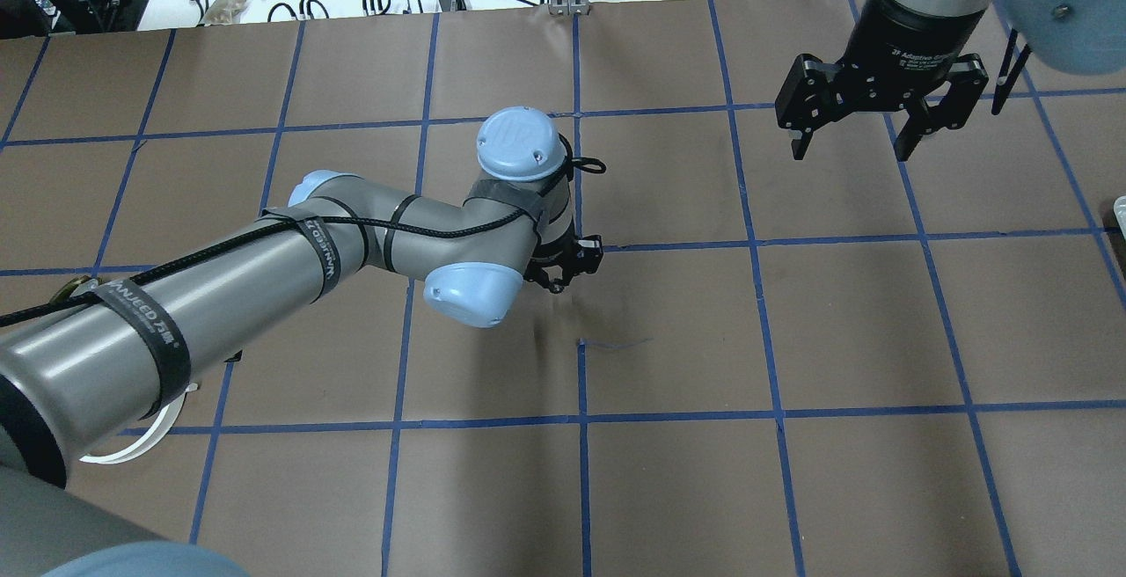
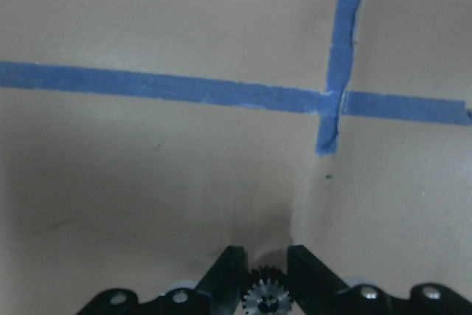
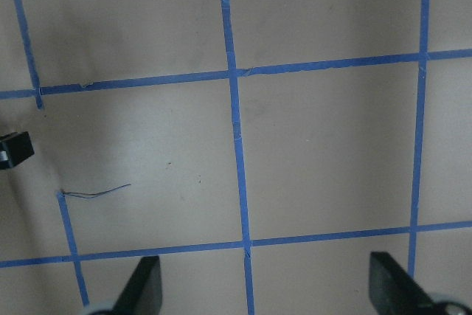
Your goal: Place bearing gear from tray to pile
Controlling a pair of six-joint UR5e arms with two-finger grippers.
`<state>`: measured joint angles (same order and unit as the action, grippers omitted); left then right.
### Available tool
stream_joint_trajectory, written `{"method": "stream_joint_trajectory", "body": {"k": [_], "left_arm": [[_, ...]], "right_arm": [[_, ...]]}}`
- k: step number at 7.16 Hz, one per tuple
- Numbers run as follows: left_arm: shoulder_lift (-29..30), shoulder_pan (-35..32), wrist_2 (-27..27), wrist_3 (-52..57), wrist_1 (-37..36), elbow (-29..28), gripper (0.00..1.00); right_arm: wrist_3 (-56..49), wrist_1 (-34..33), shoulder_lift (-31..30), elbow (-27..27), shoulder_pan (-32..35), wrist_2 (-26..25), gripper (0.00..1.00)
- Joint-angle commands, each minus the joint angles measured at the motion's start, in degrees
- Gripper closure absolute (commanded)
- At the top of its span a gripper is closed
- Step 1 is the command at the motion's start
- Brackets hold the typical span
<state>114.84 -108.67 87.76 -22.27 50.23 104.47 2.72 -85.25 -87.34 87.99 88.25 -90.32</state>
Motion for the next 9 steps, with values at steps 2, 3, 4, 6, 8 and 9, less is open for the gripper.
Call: {"method": "stream_joint_trajectory", "body": {"k": [2, 3, 4, 6, 8, 9], "left_arm": [[-7.76, 19.47, 1.87, 25.79, 10.64, 0.90, 0.92], [-8.83, 26.25, 5.10, 32.92, 11.29, 1.26, 0.92], [-8.67, 33.97, 9.92, 42.74, 10.34, 1.35, 0.92], [-7.97, 46.92, 8.83, 58.59, 10.24, 2.48, 0.93], [-7.35, 52.05, 7.33, 65.84, 5.61, 5.73, 0.95], [-7.00, 52.94, 7.42, 65.95, 2.54, 7.92, 0.95]], "right_arm": [[0.00, 0.00, -0.11, 0.07, 0.00, -0.21, 0.00], [-0.09, 0.00, -0.19, 0.16, 0.00, -0.30, 0.00], [-0.09, 0.00, -0.54, 0.60, 0.00, -0.21, 0.00], [-0.09, 0.00, -0.64, 0.60, 0.00, -0.30, 0.00], [0.00, 0.00, -0.64, 0.60, 0.00, -0.39, 0.00], [0.09, 0.00, -0.64, 0.60, 0.00, -0.30, 0.00]]}}
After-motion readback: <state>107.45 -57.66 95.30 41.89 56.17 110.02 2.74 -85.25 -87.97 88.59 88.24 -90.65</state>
